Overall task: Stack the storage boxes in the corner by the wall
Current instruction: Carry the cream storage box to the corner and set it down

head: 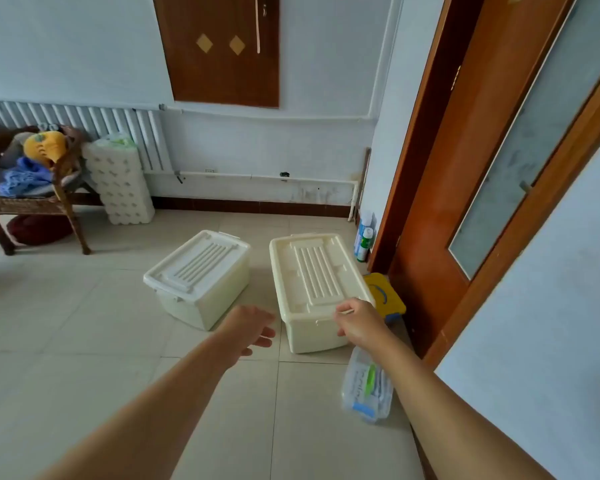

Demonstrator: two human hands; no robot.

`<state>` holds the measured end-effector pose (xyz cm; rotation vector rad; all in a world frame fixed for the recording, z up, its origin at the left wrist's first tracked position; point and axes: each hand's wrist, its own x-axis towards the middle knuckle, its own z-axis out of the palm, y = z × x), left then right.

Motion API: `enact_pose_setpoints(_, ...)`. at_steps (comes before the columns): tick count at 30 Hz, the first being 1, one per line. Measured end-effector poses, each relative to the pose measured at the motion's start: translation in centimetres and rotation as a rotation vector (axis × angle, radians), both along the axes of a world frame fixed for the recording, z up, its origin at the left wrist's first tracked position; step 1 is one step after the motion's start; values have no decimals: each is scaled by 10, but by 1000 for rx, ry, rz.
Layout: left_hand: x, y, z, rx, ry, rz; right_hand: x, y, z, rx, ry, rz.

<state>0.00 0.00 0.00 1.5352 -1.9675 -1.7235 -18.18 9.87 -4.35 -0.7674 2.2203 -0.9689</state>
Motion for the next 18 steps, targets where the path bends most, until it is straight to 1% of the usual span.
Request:
enact_pose_setpoints(2, -10, -10, -4, 27, 21, 38, -10, -11, -4, 4, -12, -27)
enact_pose_setpoints(6, -32, -41, -16, 42, 13, 28, -32, -39, -12, 36, -19, -42)
enact_pose_setpoints(12, -88, -126, -31, 52, 11, 52, -77, -114, -21, 40, -35, -72)
enact_pose_setpoints(18, -156, -206, -43, 103, -3, 57, -136, -182, -28, 63, -54, -129)
